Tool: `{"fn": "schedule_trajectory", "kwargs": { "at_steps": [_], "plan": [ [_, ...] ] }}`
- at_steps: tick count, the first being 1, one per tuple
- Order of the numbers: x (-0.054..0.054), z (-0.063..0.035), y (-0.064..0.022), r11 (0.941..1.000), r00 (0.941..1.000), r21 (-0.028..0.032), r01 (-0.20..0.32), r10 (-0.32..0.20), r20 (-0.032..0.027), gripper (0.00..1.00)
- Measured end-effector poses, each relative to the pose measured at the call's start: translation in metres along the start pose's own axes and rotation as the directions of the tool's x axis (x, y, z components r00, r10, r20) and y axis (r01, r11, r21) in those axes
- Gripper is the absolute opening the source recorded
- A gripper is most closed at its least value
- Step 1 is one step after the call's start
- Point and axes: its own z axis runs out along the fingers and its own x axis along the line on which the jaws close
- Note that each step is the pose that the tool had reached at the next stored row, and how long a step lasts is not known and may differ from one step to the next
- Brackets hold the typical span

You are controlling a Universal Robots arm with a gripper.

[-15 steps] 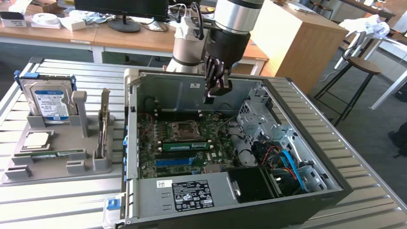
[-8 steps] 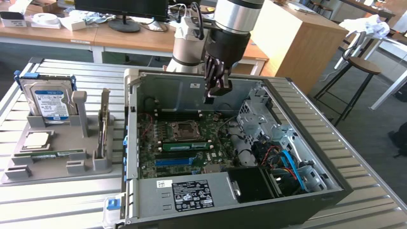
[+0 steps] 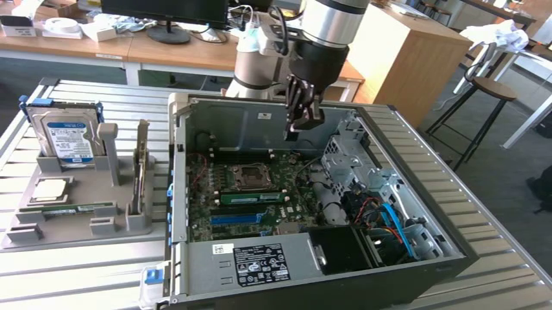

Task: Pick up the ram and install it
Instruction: 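Press down the ram until it locks into place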

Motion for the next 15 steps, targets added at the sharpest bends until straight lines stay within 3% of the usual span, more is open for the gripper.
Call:
{"fn": "schedule_trajectory", "kwargs": {
  "at_steps": [6,15],
  "plan": [
    [-0.0002,-0.0001,-0.0109,1.0000,1.0000,0.0000,0.000,0.000,-0.0001,0.10],
    [-0.0003,0.0010,-0.0116,1.0000,1.0000,0.0001,0.000,0.000,0.0002,0.10]
  ]
}}
